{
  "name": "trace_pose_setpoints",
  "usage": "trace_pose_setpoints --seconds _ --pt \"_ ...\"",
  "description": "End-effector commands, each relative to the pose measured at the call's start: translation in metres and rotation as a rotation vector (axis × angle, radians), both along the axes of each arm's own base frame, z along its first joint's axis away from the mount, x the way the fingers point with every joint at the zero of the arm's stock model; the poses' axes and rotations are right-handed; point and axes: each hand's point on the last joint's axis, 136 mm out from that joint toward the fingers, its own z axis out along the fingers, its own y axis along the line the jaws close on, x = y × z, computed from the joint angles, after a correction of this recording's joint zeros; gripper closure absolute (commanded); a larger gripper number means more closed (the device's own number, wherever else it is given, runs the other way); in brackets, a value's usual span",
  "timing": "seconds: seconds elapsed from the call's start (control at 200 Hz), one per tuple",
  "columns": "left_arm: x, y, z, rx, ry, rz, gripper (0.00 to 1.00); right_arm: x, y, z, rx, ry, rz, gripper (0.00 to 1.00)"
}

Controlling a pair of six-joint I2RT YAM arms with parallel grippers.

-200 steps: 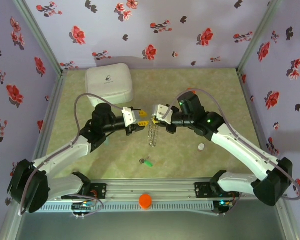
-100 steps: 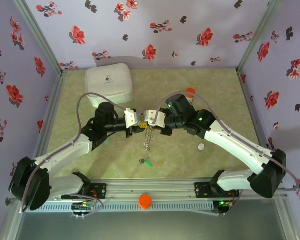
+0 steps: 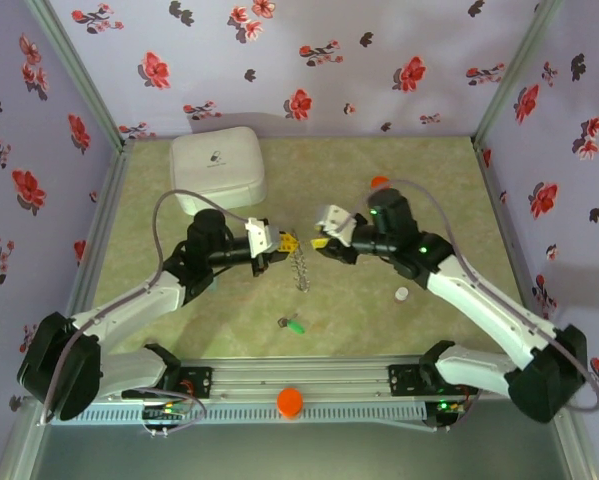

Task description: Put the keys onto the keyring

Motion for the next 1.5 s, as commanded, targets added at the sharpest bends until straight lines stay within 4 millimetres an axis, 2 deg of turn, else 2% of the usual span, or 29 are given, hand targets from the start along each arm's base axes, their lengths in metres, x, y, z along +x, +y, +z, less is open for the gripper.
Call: trace_pose_setpoints --seconds 0.0,0.115,0.24,0.725,0.84,0.93,0.965,0.995,1.05,1.155,1.235,1.29,1.495 --pt "-0.001 0.002 0.045 -0.229 -0.022 -0.002 1.00 -0.016 0.012 0.033 0.242 0.013 0.100 0.63" --pt "-0.006 0.006 0.056 -0.331 0.041 -0.038 1.00 -0.025 0.015 0.035 0.317 0.068 0.131 0.63" --pt "-0.009 0.004 0.049 -0.317 0.064 -0.059 1.00 -0.028 0.019 0.039 0.358 0.080 0.160 0.65" --pt "-0.019 0.001 0.049 -0.302 0.084 -0.123 1.00 -0.032 0.037 0.040 0.381 0.130 0.208 0.79" --pt "-0.021 0.001 0.050 -0.299 0.086 -0.134 1.00 -0.034 0.040 0.038 0.378 0.135 0.215 0.87" --pt "-0.021 0.001 0.051 -0.299 0.078 -0.134 1.00 -0.035 0.041 0.038 0.371 0.137 0.223 1.00" --pt "-0.021 0.002 0.051 -0.295 0.074 -0.128 1.00 -0.035 0.041 0.037 0.364 0.134 0.224 1.00" --pt "-0.019 0.002 0.050 -0.293 0.072 -0.113 0.90 -0.035 0.040 0.038 0.356 0.127 0.221 1.00" --pt "-0.015 0.004 0.046 -0.275 0.059 -0.082 0.74 -0.033 0.038 0.037 0.318 0.107 0.203 1.00" --pt "-0.010 0.008 0.028 -0.139 0.014 -0.019 0.64 -0.027 0.028 0.021 0.121 0.042 0.138 1.00" --pt "-0.012 0.010 0.010 0.000 0.002 0.001 0.62 -0.028 0.021 0.001 -0.091 0.014 0.119 1.00" --pt "-0.012 0.011 0.003 0.050 -0.004 0.004 0.61 -0.029 0.019 -0.003 -0.173 0.000 0.121 1.00" --pt "-0.004 0.008 0.005 0.091 -0.042 0.019 0.61 -0.029 0.020 -0.006 -0.293 -0.047 0.143 1.00"
